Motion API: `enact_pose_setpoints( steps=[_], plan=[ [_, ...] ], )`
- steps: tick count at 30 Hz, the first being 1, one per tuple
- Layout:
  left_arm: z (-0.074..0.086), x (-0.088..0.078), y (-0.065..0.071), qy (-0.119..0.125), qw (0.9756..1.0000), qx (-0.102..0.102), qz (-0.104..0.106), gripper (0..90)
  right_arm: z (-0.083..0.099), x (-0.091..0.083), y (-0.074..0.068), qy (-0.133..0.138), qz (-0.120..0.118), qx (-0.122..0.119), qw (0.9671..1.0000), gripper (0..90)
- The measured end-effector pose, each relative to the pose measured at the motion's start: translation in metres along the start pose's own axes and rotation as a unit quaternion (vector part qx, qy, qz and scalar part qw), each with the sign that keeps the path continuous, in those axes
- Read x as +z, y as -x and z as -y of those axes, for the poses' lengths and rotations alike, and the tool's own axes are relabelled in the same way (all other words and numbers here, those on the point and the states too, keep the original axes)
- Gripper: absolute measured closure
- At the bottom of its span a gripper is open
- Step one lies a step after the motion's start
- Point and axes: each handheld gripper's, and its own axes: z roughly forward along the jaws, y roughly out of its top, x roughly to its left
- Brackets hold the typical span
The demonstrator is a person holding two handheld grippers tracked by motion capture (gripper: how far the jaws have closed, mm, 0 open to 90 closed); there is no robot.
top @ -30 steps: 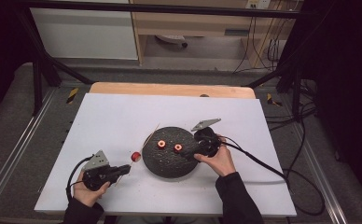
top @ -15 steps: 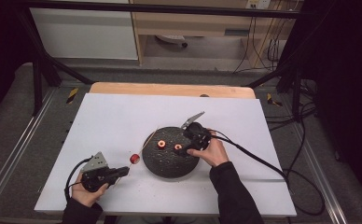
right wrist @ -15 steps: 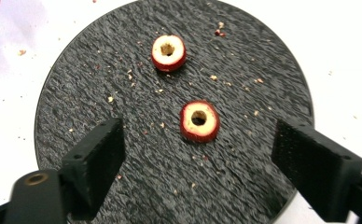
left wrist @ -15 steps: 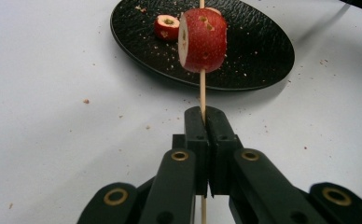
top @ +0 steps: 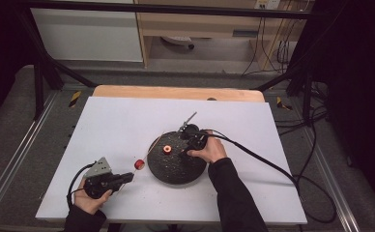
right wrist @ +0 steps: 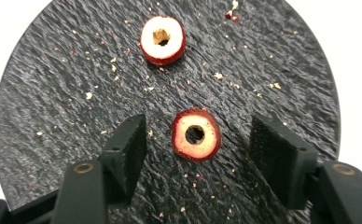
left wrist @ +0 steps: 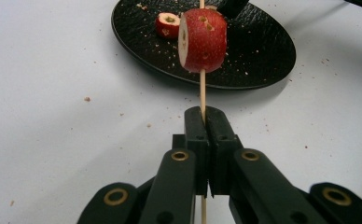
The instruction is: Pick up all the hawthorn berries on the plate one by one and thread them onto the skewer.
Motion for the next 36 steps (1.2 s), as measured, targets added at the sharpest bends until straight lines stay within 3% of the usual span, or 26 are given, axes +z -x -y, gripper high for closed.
enact_pose_setpoints(
  steps=[18,23,36],
  plan=[
    [0.000,0.001,0.000,-0.005,1.0000,0.000,0.001,88.5,-0.002,0.011,0.007,-0.023,-0.023,-0.004,0.9995,61.7],
    [0.000,0.001,0.000,-0.005,1.0000,0.000,0.001,88.4,-0.002,0.009,0.007,-0.030,-0.023,0.005,0.9993,62.2],
    [-0.001,0.000,0.002,-0.002,1.0000,0.002,-0.001,88.5,0.002,-0.014,-0.001,0.023,-0.026,0.046,0.9983,62.5]
  ],
)
